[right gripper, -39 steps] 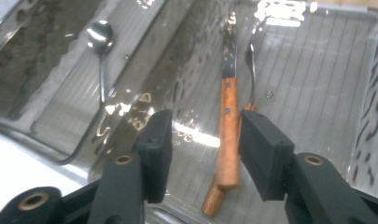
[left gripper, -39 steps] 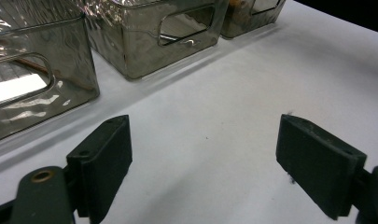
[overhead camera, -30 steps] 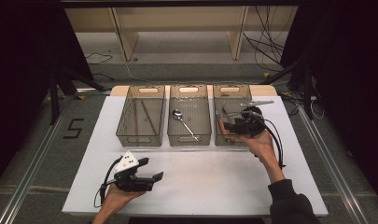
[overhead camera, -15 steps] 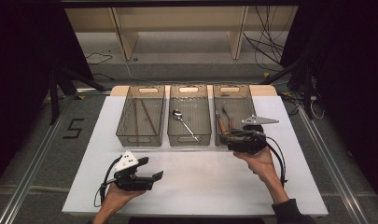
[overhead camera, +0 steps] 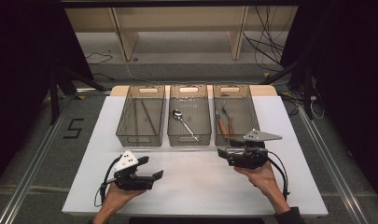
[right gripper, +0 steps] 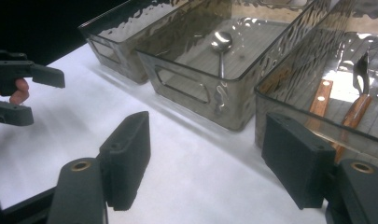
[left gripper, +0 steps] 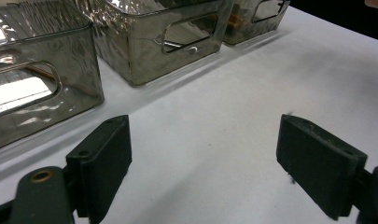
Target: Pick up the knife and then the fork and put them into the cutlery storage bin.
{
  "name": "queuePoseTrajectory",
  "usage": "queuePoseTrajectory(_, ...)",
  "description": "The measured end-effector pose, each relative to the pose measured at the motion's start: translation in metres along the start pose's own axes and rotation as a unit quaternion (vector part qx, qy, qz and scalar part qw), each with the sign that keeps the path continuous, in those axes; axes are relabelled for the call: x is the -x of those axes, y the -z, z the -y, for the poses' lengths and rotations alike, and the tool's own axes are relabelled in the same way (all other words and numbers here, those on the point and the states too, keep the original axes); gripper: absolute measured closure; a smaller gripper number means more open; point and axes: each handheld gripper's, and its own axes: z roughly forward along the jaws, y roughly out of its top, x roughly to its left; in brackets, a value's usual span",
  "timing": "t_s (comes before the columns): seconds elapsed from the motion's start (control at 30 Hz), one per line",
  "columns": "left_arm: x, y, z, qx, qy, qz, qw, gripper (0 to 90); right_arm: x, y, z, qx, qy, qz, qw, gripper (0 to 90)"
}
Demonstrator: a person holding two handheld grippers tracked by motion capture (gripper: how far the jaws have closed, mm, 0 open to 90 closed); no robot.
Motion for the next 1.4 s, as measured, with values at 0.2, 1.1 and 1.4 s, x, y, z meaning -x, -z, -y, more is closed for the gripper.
queuePoseTrajectory(0.2, 0.000, 0.001, 0.001, 0.001, 0.000, 0.002, 1.0000, 17.7, -0.006, 0.001, 0.008, 0.012, 0.000, -0.010, 0.9999, 32.7)
queuePoseTrajectory(1.1, -0.001, 0.006, 0.003, 0.014, 0.012, 0.018, 0.9997, 17.8, -0.019, 0.019, 0.052, 0.031, 0.009, -0.022, 0.9993, 26.0)
queuePoseTrajectory(1.4, -0.002, 0.005, 0.004, 0.014, 0.010, 0.023, 0.9996, 17.5, -0.019, 0.024, 0.058, 0.031, 0.015, -0.013, 0.9993, 24.2)
